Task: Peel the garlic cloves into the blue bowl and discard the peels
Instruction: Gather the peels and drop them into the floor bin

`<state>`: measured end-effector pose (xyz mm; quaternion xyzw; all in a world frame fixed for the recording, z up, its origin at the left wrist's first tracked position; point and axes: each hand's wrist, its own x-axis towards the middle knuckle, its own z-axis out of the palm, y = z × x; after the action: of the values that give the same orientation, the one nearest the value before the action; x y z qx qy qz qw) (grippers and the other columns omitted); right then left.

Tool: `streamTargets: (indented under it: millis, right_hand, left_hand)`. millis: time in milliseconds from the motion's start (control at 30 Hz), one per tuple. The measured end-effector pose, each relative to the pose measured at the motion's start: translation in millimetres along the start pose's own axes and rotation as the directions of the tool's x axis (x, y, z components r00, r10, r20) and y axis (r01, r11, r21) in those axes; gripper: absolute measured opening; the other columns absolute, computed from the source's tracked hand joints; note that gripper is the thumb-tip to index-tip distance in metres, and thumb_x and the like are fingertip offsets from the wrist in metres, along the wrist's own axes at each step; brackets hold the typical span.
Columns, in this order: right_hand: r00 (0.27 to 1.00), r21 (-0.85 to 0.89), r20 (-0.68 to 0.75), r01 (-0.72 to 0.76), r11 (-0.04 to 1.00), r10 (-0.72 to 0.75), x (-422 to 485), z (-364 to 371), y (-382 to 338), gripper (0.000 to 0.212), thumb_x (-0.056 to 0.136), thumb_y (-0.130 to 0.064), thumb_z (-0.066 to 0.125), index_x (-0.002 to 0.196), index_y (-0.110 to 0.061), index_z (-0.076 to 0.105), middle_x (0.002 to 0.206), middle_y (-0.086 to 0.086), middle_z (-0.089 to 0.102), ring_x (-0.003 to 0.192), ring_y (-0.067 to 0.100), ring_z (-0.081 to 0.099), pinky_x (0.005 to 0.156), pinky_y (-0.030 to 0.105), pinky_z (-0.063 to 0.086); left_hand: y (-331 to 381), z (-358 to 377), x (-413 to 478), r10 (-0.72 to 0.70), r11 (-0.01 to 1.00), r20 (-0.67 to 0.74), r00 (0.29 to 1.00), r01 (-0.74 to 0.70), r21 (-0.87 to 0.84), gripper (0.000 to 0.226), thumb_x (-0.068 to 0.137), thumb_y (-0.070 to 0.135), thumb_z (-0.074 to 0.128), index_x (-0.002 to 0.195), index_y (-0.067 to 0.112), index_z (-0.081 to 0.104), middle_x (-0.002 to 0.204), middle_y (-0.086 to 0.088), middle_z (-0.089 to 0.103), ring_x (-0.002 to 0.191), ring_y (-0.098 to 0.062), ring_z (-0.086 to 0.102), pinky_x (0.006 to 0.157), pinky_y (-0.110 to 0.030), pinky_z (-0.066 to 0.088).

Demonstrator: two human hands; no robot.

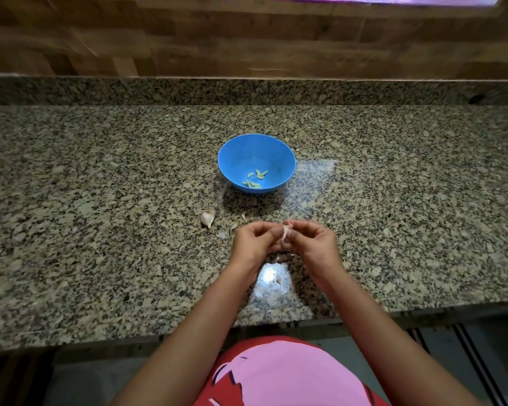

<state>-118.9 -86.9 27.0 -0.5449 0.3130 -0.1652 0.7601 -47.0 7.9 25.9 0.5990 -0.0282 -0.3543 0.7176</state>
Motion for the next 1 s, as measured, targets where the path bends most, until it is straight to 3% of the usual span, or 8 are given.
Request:
streamTargets:
  millis: [100,200,367,433,600,733,867,1000]
  right_hand:
    - [0.998,-0.023,-0.013,0.056,0.998,-0.057,-2.9,3.6,1.4,0.010,0.082,0.007,0.062,0.085,-0.001,0.066,0.073,0.004,0.071,0.062,0.019,0.068,0.057,0.028,0.058]
    - [0.998,-0.005,-0.040,0.058,0.998,-0.058,-2.6,10.6,4.0,0.008,0.084,0.009,0.060,0.088,0.003,0.064,0.075,0.009,0.068,0.058,0.016,0.064,0.054,0.021,0.056]
    - [0.986,0.112,0.105,-0.141,0.984,0.129,2.5,2.3,-5.1,0.009,0.086,0.010,0.054,0.088,0.006,0.062,0.073,0.013,0.067,0.058,0.018,0.065,0.059,0.024,0.058]
    - [0.968,0.147,0.158,-0.219,0.964,0.196,3.1,-3.0,-9.5,0.012,0.087,0.009,0.053,0.091,0.005,0.063,0.079,0.014,0.067,0.066,0.019,0.065,0.065,0.026,0.059]
    - [0.971,0.279,0.078,-0.240,0.930,0.228,2.3,4.9,-6.8,0.021,0.089,0.006,0.053,0.110,0.005,0.056,0.088,0.015,0.067,0.074,0.020,0.064,0.069,0.028,0.057]
    - [0.957,0.280,0.087,-0.289,0.915,0.276,4.9,6.1,-11.9,0.024,0.086,0.015,0.052,0.104,0.001,0.044,0.071,0.014,0.063,0.058,0.019,0.061,0.057,0.026,0.056]
    - [0.936,0.173,0.121,-0.347,0.922,0.330,5.3,-2.2,-12.3,0.034,0.083,0.019,0.051,0.109,0.000,0.040,0.081,0.018,0.057,0.060,0.023,0.063,0.059,0.031,0.059]
    - [0.950,0.175,0.093,-0.311,0.934,0.299,8.5,-11.6,-9.4,0.015,0.084,0.016,0.053,0.096,0.006,0.054,0.077,0.015,0.062,0.063,0.020,0.065,0.062,0.030,0.060]
  left_hand:
    - [-1.7,2.4,0.7,0.049,0.999,-0.059,0.997,-0.048,0.014,0.008,0.089,-0.001,0.056,0.083,0.000,0.060,0.074,-0.009,0.065,0.056,-0.011,0.065,0.055,-0.020,0.055]
    - [-7.8,4.8,4.2,0.101,0.975,-0.153,0.983,-0.067,0.214,0.011,0.092,0.009,0.056,0.083,0.005,0.060,0.076,-0.008,0.065,0.062,-0.015,0.062,0.056,-0.025,0.054]
    - [-4.3,-0.4,4.8,-0.017,0.997,-0.045,0.999,0.020,0.070,0.015,0.094,0.006,0.052,0.081,0.004,0.058,0.064,-0.007,0.059,0.048,-0.011,0.053,0.047,-0.021,0.049]
    - [-4.8,-1.3,5.6,0.029,0.977,-0.047,0.998,-0.018,0.213,0.015,0.094,0.012,0.054,0.081,0.007,0.058,0.068,-0.006,0.059,0.052,-0.011,0.052,0.049,-0.022,0.047]
    - [-5.5,5.0,4.5,0.285,0.714,-0.023,0.958,-0.197,0.672,0.016,0.097,0.022,0.048,0.095,0.010,0.059,0.092,-0.003,0.063,0.081,-0.017,0.059,0.067,-0.029,0.050]
    - [-6.8,4.6,6.9,0.355,0.632,-0.001,0.935,-0.239,0.737,0.018,0.099,0.010,0.040,0.103,0.005,0.056,0.102,-0.005,0.058,0.091,-0.014,0.053,0.066,-0.017,0.040]
    - [1.2,-2.8,16.0,0.389,0.635,-0.043,0.920,-0.234,0.736,0.017,0.099,0.013,0.043,0.102,0.004,0.057,0.096,-0.003,0.055,0.085,-0.013,0.049,0.058,-0.008,0.035]
    - [-1.8,-11.0,19.6,0.367,0.500,0.040,0.929,-0.233,0.834,0.015,0.095,0.013,0.053,0.097,0.004,0.064,0.100,-0.010,0.064,0.089,-0.018,0.057,0.071,-0.019,0.039]
